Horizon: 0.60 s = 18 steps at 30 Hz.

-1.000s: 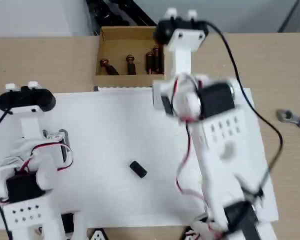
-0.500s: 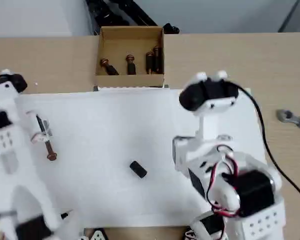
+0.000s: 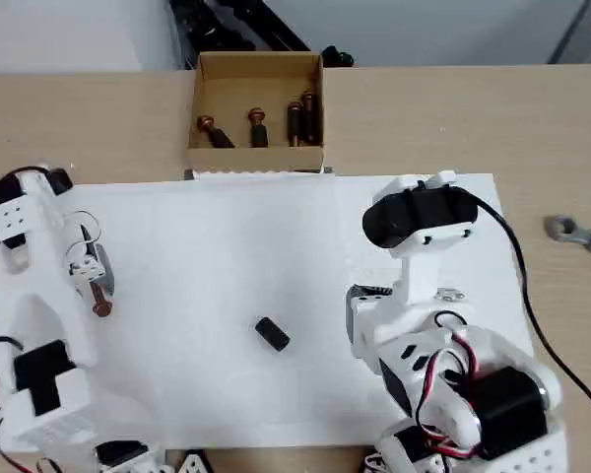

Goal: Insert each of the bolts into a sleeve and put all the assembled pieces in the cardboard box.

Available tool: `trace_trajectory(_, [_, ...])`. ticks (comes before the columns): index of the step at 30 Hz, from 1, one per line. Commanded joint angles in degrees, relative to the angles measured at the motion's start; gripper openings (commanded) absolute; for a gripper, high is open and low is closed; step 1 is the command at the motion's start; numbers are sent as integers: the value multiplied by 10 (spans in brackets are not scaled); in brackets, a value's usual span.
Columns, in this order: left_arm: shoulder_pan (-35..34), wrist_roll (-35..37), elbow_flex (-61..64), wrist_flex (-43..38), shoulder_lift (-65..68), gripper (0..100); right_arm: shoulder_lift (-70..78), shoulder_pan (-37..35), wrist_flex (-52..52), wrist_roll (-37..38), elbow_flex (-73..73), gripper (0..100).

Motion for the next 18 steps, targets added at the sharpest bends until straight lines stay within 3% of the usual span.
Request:
trace_trajectory(1, [-13,-3,-22,-17,1,133,-6,4,-11,-5,-2,7])
trace_trajectory(18, [-4,-4,15,-131,76,133,-8,4,-10,-6,-1,7])
